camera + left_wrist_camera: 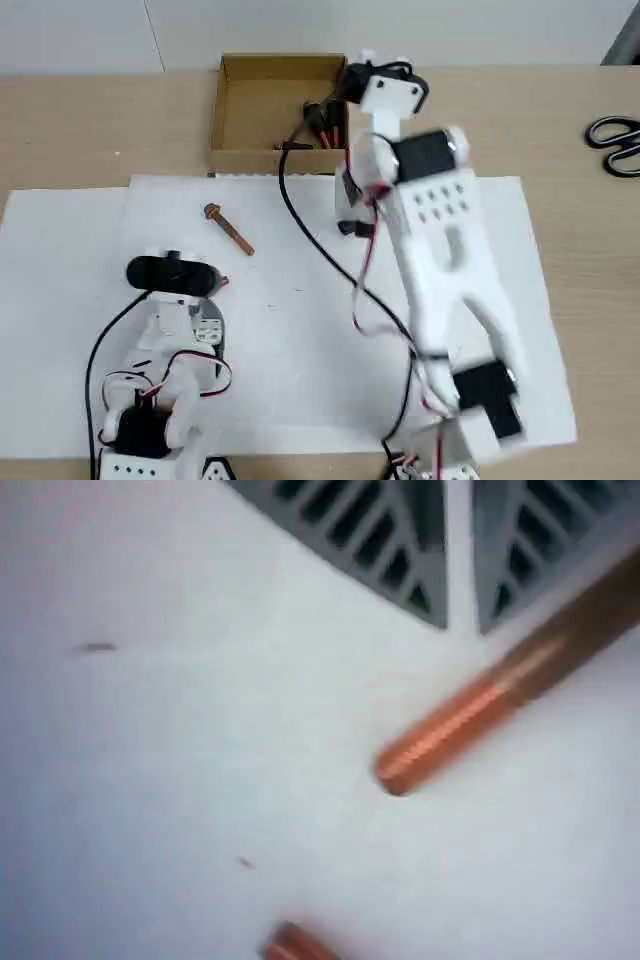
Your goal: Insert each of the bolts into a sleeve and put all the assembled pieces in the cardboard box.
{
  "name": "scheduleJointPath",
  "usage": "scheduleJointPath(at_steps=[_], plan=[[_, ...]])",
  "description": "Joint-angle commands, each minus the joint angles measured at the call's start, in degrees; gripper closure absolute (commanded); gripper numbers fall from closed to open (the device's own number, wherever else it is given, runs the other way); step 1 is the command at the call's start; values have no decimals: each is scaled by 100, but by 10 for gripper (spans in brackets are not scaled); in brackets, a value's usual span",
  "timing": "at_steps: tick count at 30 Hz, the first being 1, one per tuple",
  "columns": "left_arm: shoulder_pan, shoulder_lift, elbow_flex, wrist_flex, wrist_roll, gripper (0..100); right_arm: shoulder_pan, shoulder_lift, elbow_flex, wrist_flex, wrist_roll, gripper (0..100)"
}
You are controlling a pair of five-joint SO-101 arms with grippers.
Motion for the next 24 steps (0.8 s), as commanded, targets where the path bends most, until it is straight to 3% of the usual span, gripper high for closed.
scheduleJointPath(at_steps=[1,6,12,17,24], plan=[[-273,-26,-690,-141,0,994,4,-1631,1345,48,70,996],[-334,475,-1877,-79,0,994,4,-3662,3640,-163,62,996],[-343,3024,-3811,501,62,995,13,-5516,5398,-462,62,996],[-325,5363,-5859,1433,624,995,215,-6264,5864,-655,26,996],[-316,7851,-7899,1670,1266,994,655,-6369,5925,-637,9,995]])
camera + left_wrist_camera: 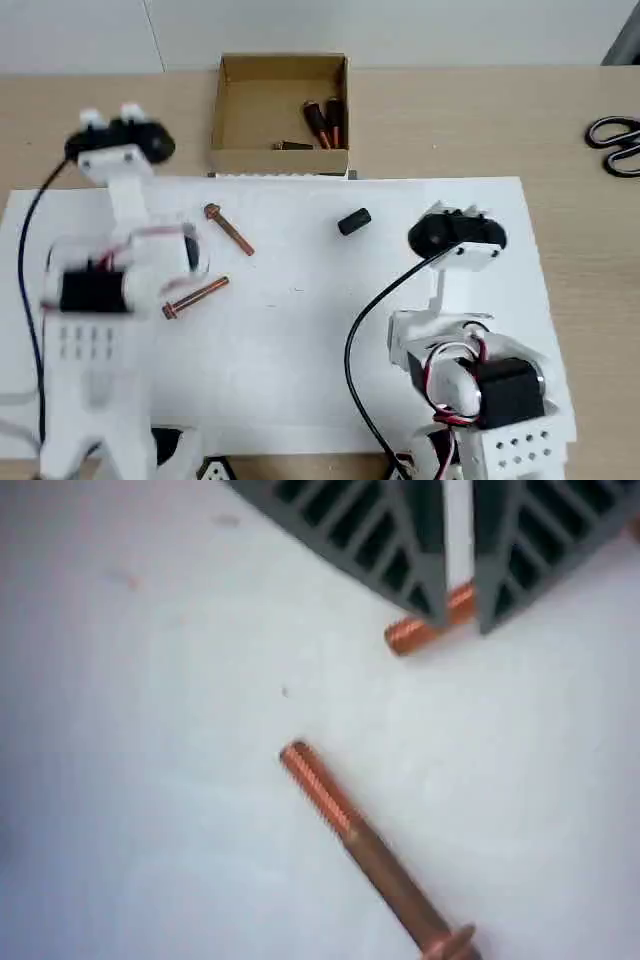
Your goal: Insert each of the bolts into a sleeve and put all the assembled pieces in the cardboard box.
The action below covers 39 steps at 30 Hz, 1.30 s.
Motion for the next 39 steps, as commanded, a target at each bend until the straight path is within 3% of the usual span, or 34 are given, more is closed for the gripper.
scheduleJointPath(at_steps=[1,8,14,19,25,39], plan=[[62,1213,-1059,79,273,994,286,-66,-26,-101,-35,995],[334,3191,-1859,202,2004,993,514,-75,-18,48,-202,995],[273,4299,-2659,202,2549,992,514,-75,-18,57,-510,995],[246,4932,-3178,193,2690,988,514,-75,-18,84,-615,995],[237,5459,-3503,193,2690,860,514,-75,-18,189,-659,995],[9,6119,-3503,-457,2655,859,514,-75,-18,180,-659,995]])
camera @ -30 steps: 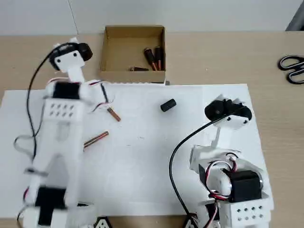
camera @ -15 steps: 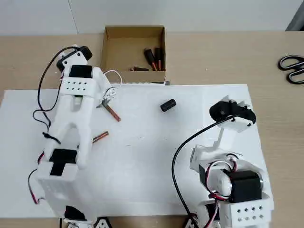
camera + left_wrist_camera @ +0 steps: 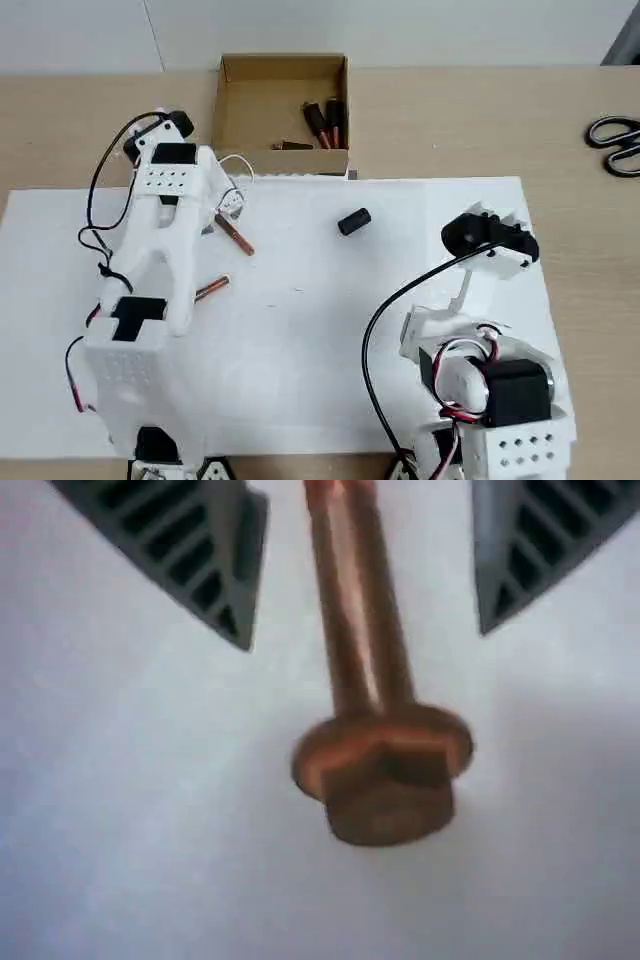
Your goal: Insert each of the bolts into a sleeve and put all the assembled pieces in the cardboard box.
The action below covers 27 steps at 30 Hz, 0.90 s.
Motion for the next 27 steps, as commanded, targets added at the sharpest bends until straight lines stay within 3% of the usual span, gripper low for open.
scheduleJointPath(at_steps=[1,7,13,18,27], plan=[[-79,9,-242,-158,0,859,48,-57,-18,13,-44,995],[-123,325,-242,-369,0,871,48,-57,-18,13,-44,995],[-123,695,-242,-730,0,997,48,-57,-18,4,-44,995],[-123,686,-303,-695,0,994,48,-57,-35,4,-44,995],[79,-554,-1684,651,-237,994,4,-57,-1152,242,255,995]])
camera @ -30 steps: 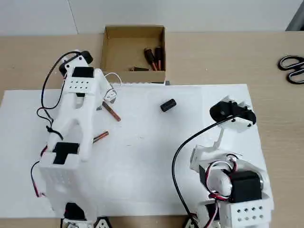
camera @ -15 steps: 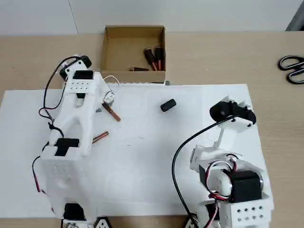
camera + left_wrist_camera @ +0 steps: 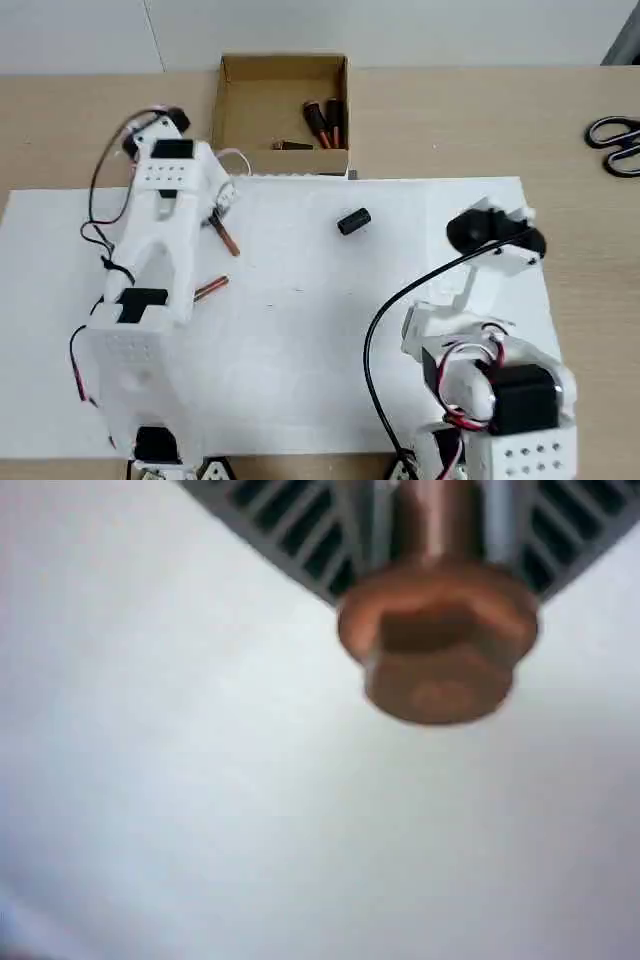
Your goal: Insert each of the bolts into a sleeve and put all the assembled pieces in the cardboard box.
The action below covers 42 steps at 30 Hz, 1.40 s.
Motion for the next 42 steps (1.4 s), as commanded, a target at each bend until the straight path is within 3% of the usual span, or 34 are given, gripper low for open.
scheduleJointPath(at_steps=[1,8,13,20,25,31,36,38,42], plan=[[193,-1081,-884,519,-281,994,13,-57,-756,189,325,995],[756,-2725,-1815,1978,-791,994,22,-769,-1292,242,1468,995],[853,-4308,-1393,2022,-993,994,48,-1868,-1081,189,2549,995],[967,-6435,312,1899,-888,994,22,-2958,62,-391,2690,995],[809,-7930,2105,932,-475,994,-110,-3530,1204,-1376,2673,995],[853,-9943,5077,-967,-457,994,-1446,-3723,2453,-2466,2224,995],[862,-11666,7134,-2629,-475,994,-2132,-3705,3051,-3336,2031,995],[897,-12290,7732,-2963,-607,994,-2369,-3714,3218,-3451,2031,995],[1609,-13407,8593,-3033,-1046,994,-2774,-3714,3481,-3662,2031,995]])
